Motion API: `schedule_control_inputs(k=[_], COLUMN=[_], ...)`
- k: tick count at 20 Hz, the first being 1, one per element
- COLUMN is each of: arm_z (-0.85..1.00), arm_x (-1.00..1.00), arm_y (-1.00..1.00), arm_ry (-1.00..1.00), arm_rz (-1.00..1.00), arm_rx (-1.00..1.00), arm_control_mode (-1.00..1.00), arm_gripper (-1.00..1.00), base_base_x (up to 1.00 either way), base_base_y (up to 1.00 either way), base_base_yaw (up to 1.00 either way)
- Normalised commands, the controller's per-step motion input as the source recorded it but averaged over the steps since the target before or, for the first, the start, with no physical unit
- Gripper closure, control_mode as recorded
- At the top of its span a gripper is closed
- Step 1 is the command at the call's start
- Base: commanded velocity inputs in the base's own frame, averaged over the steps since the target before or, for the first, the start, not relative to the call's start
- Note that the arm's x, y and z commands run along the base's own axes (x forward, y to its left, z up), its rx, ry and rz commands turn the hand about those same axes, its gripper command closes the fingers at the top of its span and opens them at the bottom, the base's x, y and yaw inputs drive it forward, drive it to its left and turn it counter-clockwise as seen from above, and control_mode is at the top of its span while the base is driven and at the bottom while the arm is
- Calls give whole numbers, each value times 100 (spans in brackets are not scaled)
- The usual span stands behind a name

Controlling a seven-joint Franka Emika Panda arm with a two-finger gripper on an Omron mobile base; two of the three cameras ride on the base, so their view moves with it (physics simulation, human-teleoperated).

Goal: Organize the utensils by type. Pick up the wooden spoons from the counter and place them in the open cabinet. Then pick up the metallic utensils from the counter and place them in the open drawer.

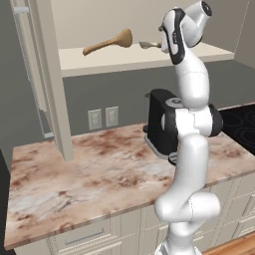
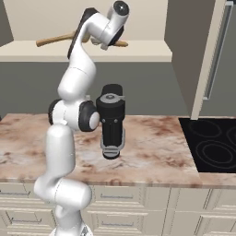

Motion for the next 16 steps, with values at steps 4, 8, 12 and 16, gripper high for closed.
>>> schedule_control_inputs(k=[4,8,12,16], arm_z=[-19,-6,-21,-54], arm_x=[-3,-58,-100,-100], arm_y=[0,-2,-1,2], arm_ry=[-2,-19,-40,-23], arm_rz=[2,-1,-13,-23], arm_rx=[0,0,0,0], arm_control_mode=[-100,-100,-100,-100], arm_gripper=[-100,-100,-100,-100], base_base_x=[0,0,0,0], base_base_y=[0,0,0,0], base_base_yaw=[0,0,0,0])
